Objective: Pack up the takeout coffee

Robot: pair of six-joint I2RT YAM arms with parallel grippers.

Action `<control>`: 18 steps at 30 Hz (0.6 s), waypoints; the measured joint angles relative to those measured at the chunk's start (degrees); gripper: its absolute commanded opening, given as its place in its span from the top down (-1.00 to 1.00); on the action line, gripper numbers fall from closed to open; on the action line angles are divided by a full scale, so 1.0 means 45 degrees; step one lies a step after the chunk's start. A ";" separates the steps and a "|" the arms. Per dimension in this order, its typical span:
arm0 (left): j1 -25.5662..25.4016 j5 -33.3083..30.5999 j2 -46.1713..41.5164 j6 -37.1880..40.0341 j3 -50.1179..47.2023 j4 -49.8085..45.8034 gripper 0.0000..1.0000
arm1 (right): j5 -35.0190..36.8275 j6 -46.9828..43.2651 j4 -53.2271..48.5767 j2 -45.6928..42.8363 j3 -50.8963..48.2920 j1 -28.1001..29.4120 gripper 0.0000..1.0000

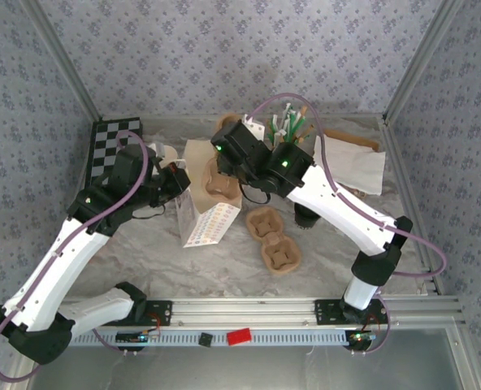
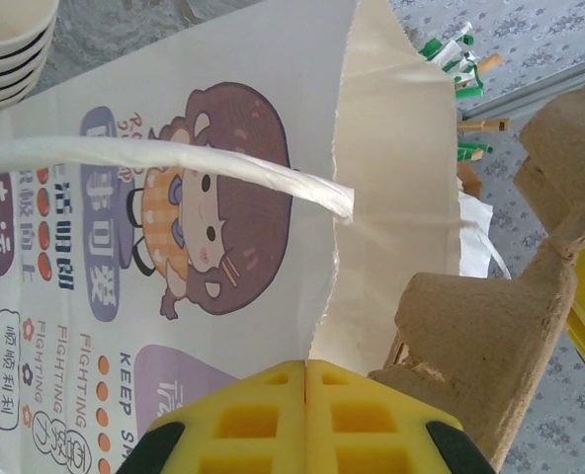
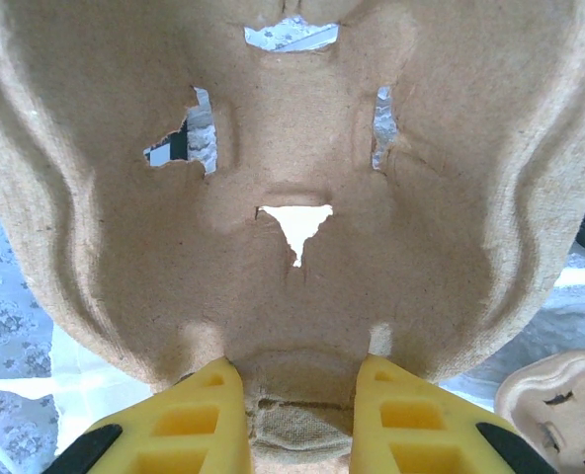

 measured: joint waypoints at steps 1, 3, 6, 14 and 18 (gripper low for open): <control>0.0058 0.0000 0.0000 0.0005 0.0000 0.0000 1.00 | 0.0000 -0.0044 -0.0039 0.0000 0.0005 0.0000 0.53; 0.0155 0.0005 0.0000 0.0005 -0.0005 0.0000 1.00 | 0.0010 -0.0092 -0.0151 0.0000 0.0005 0.0000 0.53; 0.0223 0.0015 0.0005 0.0005 -0.0005 0.0005 1.00 | 0.0005 -0.0151 -0.0146 -0.0019 0.0005 0.0000 0.53; 0.0233 0.0019 0.0034 0.0209 -0.0005 0.0000 1.00 | -0.0010 -0.0287 -0.0291 -0.0019 0.0010 -0.0010 0.53; 0.0233 0.0262 0.0151 0.0243 -0.0005 0.0010 1.00 | -0.0019 -0.0427 -0.0311 0.0010 0.0369 0.0005 0.53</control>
